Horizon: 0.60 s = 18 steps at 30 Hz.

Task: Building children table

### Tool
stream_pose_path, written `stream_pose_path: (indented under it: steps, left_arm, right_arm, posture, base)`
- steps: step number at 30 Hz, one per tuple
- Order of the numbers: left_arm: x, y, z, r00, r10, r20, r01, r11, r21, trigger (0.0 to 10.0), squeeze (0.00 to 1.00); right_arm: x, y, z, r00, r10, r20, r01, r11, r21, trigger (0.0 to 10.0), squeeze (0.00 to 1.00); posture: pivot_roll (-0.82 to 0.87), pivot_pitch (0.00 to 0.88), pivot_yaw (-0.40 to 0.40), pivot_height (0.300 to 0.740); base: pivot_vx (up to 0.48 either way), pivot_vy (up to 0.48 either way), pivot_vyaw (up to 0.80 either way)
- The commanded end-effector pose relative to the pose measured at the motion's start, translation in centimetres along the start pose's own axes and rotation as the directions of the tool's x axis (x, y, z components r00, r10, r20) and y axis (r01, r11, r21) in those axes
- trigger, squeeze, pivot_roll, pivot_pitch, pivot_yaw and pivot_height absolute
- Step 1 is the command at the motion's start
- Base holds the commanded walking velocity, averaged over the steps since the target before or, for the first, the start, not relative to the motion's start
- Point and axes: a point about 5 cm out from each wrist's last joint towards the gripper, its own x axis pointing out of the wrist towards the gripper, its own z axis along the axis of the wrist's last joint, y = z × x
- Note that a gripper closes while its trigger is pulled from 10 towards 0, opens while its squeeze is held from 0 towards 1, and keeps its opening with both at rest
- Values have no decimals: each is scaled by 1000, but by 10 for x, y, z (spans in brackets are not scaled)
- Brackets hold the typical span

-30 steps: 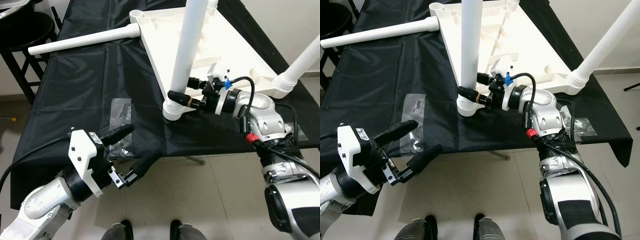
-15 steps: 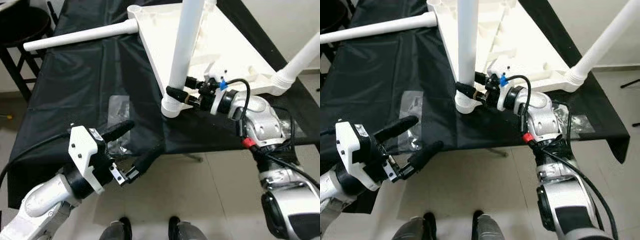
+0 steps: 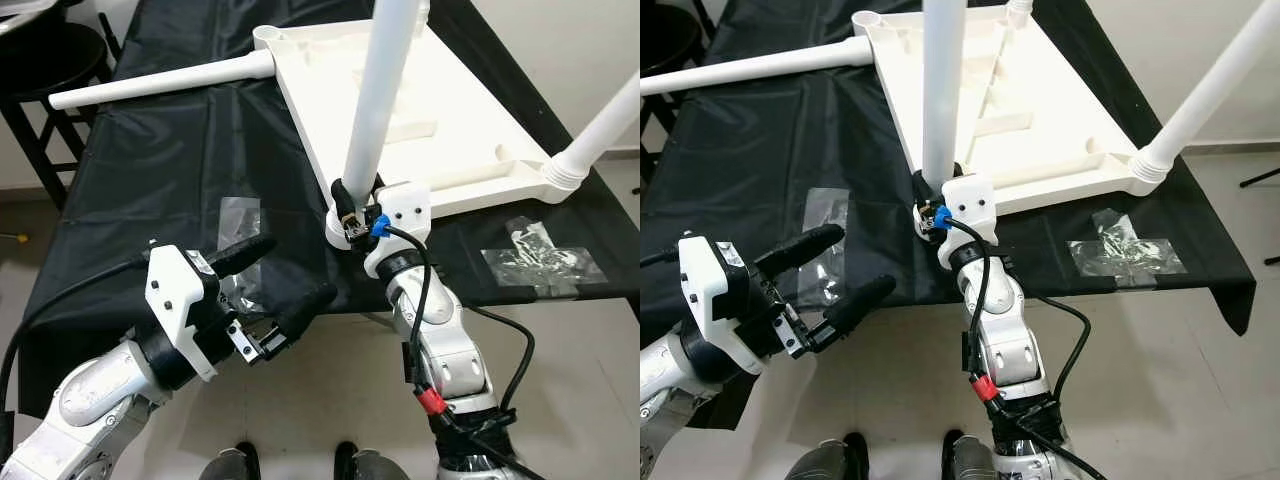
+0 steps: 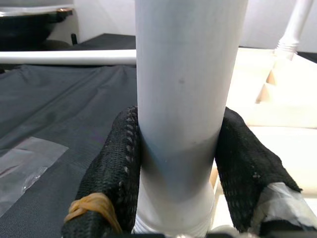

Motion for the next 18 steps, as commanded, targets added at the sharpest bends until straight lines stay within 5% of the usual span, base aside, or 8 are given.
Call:
stream_pose_path:
  steps: [1, 2, 5, 6, 9, 12, 14, 18]
  left_arm:
    - [0, -2, -5, 1000, -7, -16, 6, 1000, -31, 10000, 0]
    - [1, -3, -6, 1000, -10, -17, 9, 999, -33, 10000, 0]
    - [2, -3, -6, 1000, -12, -19, 11, 999, -33, 10000, 0]
    - [2, -3, -6, 1000, -12, -19, 11, 999, -33, 10000, 0]
    - [2, -3, -6, 1000, -12, -21, 11, 999, -37, 10000, 0]
    - [2, -6, -8, 1000, -19, -24, 17, 999, -51, 10000, 0]
    - [2, -6, -8, 1000, -19, -24, 17, 999, -51, 10000, 0]
    - [2, -8, -8, 1000, -20, -23, 19, 998, -52, 10000, 0]
  right_arm:
    - [-11, -7, -27, 987, -32, -156, 28, 999, -28, 10000, 0]
    - [-12, -5, -22, 991, -7, -136, 7, 1000, -2, 10000, 780]
    - [-11, 1, -7, 992, 117, -54, -117, 993, 12, 10000, 780]
    - [-9, 0, 4, 977, 212, 2, -212, 976, 43, 10000, 1000]
    - [-8, -5, 15, 952, 303, 43, -305, 951, 52, 10000, 1000]
    - [1, -39, 38, 867, 493, 77, -490, 870, -58, 10000, 1000]
    - [1, -39, 38, 867, 493, 77, -490, 870, -58, 10000, 1000]
    - [15, -55, 46, 809, 587, 24, -578, 803, -144, 10000, 1000]
  posture:
    - [29, 286, -73, 740]
    - [29, 285, -73, 740]
    - [30, 286, -74, 740]
    - [28, 287, -74, 740]
    - [24, 289, -71, 740]
    - [25, 289, -75, 740]
    - [25, 289, -75, 740]
    - [38, 291, -77, 740]
  base:
    - [0, 0, 0]
    - [0, 0, 0]
    - [0, 0, 0]
    - [0, 0, 0]
    - [0, 0, 0]
    - [0, 0, 0]
    - [0, 0, 0]
    - [0, 0, 0]
